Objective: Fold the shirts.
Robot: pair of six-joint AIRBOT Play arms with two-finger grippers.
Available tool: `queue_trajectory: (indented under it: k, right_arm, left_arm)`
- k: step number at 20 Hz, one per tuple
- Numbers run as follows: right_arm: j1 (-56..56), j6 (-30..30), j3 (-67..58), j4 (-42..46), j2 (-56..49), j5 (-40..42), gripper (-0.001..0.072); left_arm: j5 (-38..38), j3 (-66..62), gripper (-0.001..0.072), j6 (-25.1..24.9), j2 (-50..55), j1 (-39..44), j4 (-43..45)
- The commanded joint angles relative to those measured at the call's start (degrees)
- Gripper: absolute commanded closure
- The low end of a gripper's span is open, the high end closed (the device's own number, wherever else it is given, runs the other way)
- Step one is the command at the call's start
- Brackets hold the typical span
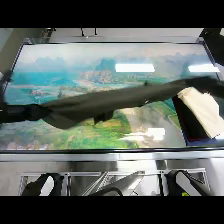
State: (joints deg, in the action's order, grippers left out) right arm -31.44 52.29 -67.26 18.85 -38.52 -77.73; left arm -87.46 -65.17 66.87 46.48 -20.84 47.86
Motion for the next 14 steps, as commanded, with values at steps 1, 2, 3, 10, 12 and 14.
queue_trajectory:
  k: [1, 2, 3, 10, 12, 14]
  right_arm:
    - [-2.03, 0.11, -8.31, -14.82, 1.18, -0.83, 0.0691]
    - [-2.03, -0.04, -10.64, -17.29, 1.53, -0.85, 0.0692]
    - [-2.03, -0.02, -13.18, -18.1, 2.12, -0.85, 0.0692]
    - [-2.03, -1.49, -27.58, -6.62, 5.14, -0.83, 0.0691]
    - [-2.03, -1.53, -26.14, -6.62, 2.45, -1.66, 0.0691]
    - [-1.77, -1.57, -23.3, -7.56, -1.44, -2.64, 0.0691]
  left_arm:
    - [2.05, -9.33, 0.0692, 0.61, -6.97, -5.09, -0.02]
    - [2.14, -12.11, 0.0692, 0.76, -7.82, -4.09, 0.04]
    - [2.16, -15.3, 0.0692, 0.76, -8.28, -2.49, 0.2]
    - [3.34, -31.06, 0.0692, 1.68, -7.08, 6.23, 10.69]
    - [3.61, -26.62, 0.0692, 1.55, -4.76, 8.41, 10.64]
    - [3.78, -20.11, 0.0692, 1.46, -1.03, 11.74, 10.69]
